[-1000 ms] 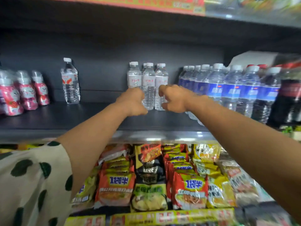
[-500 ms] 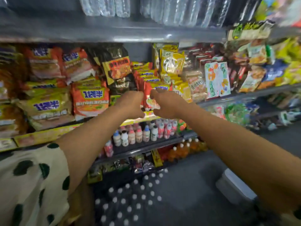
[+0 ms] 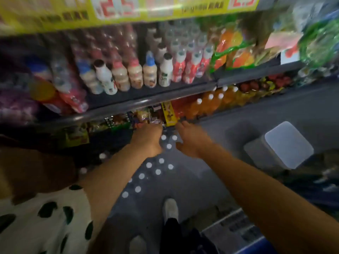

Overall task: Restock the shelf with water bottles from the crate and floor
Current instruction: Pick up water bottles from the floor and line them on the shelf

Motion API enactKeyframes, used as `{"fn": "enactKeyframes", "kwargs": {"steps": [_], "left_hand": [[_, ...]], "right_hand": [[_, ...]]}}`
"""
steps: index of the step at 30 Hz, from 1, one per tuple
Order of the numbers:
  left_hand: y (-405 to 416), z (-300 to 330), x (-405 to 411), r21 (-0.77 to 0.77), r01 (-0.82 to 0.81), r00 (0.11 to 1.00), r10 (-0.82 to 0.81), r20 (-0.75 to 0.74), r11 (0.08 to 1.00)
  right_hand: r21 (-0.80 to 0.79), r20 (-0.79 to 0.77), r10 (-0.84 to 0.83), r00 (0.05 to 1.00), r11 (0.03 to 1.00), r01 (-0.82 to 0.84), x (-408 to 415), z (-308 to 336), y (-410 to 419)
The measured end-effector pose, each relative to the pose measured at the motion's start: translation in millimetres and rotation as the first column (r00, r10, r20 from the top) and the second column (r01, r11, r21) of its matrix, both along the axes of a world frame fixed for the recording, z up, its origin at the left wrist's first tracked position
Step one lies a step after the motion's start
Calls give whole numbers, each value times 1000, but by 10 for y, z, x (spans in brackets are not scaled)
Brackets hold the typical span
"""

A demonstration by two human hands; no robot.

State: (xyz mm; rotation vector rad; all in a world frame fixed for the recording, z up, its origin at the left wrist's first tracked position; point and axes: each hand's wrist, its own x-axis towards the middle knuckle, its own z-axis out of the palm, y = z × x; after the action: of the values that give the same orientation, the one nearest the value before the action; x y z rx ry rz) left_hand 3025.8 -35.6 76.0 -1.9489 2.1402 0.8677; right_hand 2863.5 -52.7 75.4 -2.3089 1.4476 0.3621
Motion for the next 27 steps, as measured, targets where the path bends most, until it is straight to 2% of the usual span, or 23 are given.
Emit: {"fn": "enactKeyframes", "kwargs": {"steps": [3,7,10,15,19,22,27], "left_hand": [[-51,-947,-130,39,-9,998,12,-59,999],[-140,-1980,-244,103,-7,1000,9,-24,995],[-248,-2541,-280,144,-15,1000,16,-9,990],[-359,-3201,-257,90,-59,998,61,-20,994],[-394,-3452,-207,80,-115,992,119,-47,990],[-366,-3488,-121,73,-141,987,146,-70,987],[-327,-3144,2,70,-153,982,160,-105,986]], "right_hand": [[81,-28,-73,997,994,75,-160,-964,-51],[138,-65,-121,991,982,129,-225,-2090,-154],[151,-76,-126,989,979,136,-172,-2768,-285],[144,-115,-84,990,985,100,12,-3602,-463],[144,-148,-52,988,987,73,129,-3977,-530],[131,-152,-5,988,991,25,154,-4030,-566],[160,-106,-8,994,987,25,62,-3508,-579]]}}
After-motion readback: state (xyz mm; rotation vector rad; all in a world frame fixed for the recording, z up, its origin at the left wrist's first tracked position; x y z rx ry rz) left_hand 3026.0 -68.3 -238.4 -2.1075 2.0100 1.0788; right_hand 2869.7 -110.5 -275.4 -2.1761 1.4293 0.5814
